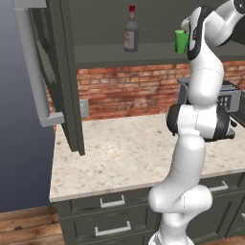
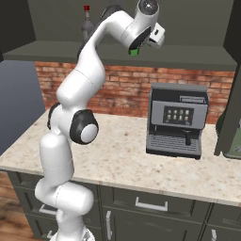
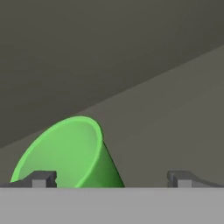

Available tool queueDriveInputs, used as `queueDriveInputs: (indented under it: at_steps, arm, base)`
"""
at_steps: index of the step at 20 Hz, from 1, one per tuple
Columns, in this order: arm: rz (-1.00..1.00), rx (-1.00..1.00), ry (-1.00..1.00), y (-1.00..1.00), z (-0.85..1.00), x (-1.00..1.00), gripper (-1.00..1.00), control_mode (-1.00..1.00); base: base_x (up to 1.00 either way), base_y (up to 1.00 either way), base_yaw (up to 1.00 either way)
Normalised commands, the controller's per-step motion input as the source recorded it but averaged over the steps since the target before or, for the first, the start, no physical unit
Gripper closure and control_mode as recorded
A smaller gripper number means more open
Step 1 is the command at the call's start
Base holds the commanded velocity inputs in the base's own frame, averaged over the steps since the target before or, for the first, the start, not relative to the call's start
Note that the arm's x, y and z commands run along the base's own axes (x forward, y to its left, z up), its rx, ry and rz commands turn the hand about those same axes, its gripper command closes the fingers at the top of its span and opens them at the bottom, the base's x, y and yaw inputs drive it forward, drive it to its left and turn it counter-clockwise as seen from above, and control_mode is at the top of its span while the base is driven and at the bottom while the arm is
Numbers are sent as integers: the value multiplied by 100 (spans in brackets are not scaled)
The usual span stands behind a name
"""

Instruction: Open the cabinet directly in front. Then move the liquor and the cup to the dining counter with the candle on it.

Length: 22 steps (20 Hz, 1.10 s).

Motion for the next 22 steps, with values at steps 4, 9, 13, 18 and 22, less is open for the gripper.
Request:
queueDriveInputs:
  at_steps: [4, 9, 13, 18, 22]
  arm:
    - [0, 0, 0, 0, -2, 14, -100, -100]
    - [0, 0, 0, 13, -50, 0, -100, -100]
    - [0, -1, 0, 11, -81, 0, -100, -100]
    - [0, -1, -2, 14, -56, 3, -100, -100]
    - [-1, 0, -6, 26, -28, 30, 100, -100]
  base:
    - [0, 0, 0]
    - [0, 0, 0]
    - [0, 0, 0]
    - [0, 0, 0]
    - [0, 0, 0]
